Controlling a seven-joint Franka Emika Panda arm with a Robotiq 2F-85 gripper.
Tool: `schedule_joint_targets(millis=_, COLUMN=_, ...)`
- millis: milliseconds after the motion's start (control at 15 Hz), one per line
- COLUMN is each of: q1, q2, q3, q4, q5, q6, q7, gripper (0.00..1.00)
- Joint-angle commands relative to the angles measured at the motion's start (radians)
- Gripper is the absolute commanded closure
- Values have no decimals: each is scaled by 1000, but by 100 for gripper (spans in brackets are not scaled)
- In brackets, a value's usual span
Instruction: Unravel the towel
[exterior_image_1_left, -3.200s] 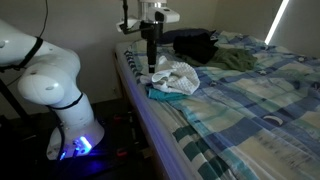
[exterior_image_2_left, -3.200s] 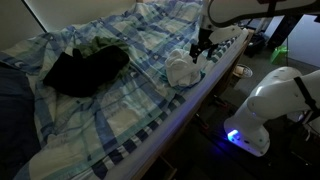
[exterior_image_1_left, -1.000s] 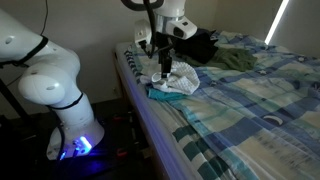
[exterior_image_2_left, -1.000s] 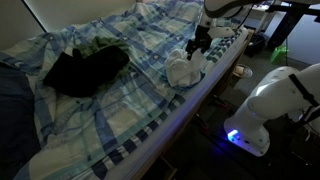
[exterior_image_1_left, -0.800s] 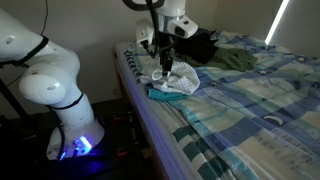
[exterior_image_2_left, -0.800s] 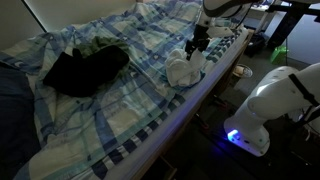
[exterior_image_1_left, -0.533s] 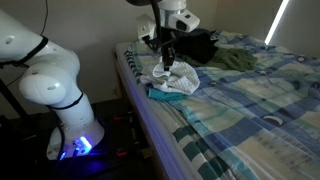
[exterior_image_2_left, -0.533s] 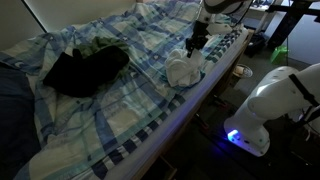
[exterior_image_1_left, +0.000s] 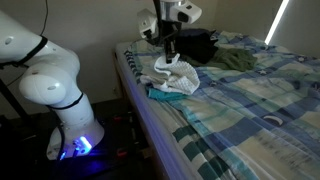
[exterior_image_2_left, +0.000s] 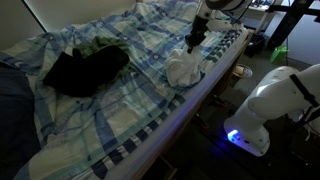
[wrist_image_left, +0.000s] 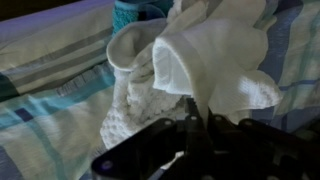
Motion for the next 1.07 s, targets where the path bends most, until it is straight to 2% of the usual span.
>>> schedule_joint_targets(millis=0, q1=9, q2=6, q3=6, q4=9, q5=60, q6=49, q7=24, gripper=99)
schedule_joint_targets(millis=267, q1=22, q2=34, q3=23, q4=29, q5=113, q6=112, q7=52, gripper=99)
schedule_joint_targets(millis=467, q1=31, q2=51, q3=39, q4=55, q5=113, q6=155, q7=58, gripper=99)
schedule_joint_targets(millis=1000, q1=31, q2=145, q3=86, q4=237, q5=84, q6=188, q7=108, gripper=99)
